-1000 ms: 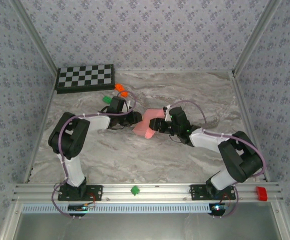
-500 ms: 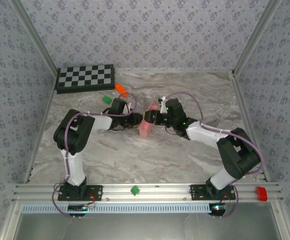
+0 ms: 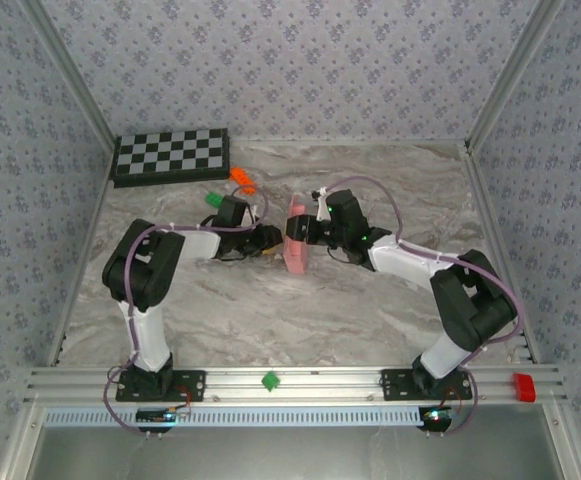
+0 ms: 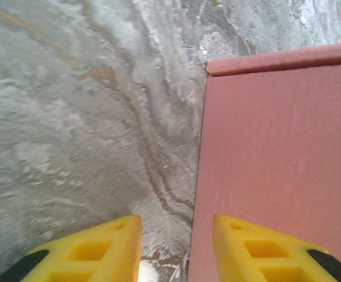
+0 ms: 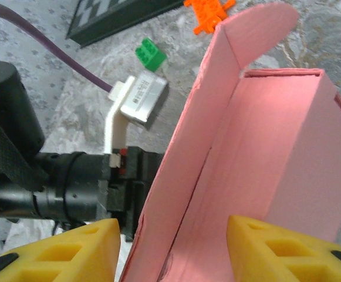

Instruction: Fold the paper box

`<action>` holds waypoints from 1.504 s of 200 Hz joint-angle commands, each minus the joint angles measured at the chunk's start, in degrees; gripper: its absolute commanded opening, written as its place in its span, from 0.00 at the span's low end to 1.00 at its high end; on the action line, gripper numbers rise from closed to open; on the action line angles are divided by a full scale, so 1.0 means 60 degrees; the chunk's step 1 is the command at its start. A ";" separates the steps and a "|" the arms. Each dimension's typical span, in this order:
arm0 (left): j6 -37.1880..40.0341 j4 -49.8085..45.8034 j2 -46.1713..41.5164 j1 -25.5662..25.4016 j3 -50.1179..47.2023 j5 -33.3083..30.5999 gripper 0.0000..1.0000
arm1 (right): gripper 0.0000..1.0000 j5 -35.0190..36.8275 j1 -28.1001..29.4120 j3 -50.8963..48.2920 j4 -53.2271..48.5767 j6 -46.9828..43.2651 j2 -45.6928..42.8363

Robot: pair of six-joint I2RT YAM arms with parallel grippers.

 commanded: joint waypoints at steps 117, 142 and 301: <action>0.1262 -0.2717 -0.1812 -0.0165 0.0788 -0.1952 0.48 | 0.49 0.2461 -0.0593 0.0131 -0.3666 -0.0846 -0.1828; 0.1388 -0.3096 -0.2087 -0.0269 0.0871 -0.2125 0.50 | 0.46 0.2391 -0.0548 -0.0371 -0.3683 -0.0710 -0.1726; 0.3925 -0.4776 -0.3855 -0.1879 0.1711 -0.4830 0.71 | 0.39 0.1063 0.1130 -0.1398 0.0433 0.0876 0.0659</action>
